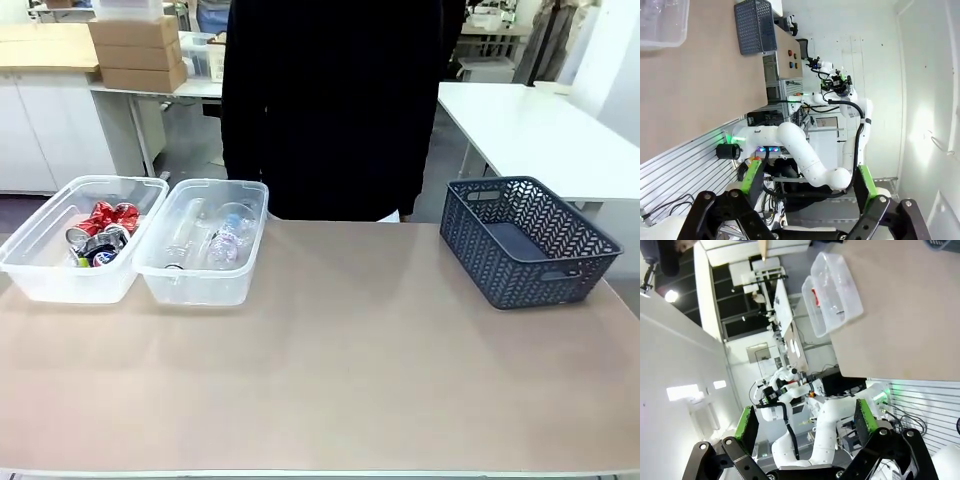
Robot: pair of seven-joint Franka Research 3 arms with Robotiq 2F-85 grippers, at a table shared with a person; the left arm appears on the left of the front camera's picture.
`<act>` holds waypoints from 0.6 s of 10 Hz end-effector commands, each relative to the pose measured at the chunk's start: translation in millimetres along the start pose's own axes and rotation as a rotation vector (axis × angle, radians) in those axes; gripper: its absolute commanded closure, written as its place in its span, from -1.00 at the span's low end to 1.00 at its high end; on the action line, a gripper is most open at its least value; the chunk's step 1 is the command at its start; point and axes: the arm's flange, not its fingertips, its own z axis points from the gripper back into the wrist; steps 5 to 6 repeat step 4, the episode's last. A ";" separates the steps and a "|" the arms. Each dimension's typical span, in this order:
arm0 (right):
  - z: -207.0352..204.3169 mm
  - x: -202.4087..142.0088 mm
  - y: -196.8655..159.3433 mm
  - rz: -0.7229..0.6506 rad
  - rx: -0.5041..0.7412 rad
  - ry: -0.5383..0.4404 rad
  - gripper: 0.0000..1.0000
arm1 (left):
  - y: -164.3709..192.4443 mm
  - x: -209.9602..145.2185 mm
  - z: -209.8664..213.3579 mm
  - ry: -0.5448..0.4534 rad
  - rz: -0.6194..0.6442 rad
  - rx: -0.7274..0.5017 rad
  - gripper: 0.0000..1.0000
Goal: Sort the waste into each basket.
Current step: Release the Organizing box you were holding.
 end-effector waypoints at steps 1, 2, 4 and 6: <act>0.0 1.3 4.4 0.019 0.015 0.005 -1.00 | -1.0 2.7 -1.3 0.007 -0.027 -0.020 -0.90; 0.0 1.3 4.4 0.019 0.015 0.005 -1.00 | -1.0 2.7 -1.3 0.007 -0.027 -0.020 -0.90; 0.0 1.3 4.4 0.019 0.015 0.005 -1.00 | -1.0 2.7 -1.3 0.007 -0.027 -0.020 -0.90; 0.0 1.3 4.4 0.019 0.015 0.005 -1.00 | -1.0 2.7 -1.3 0.007 -0.027 -0.020 -0.90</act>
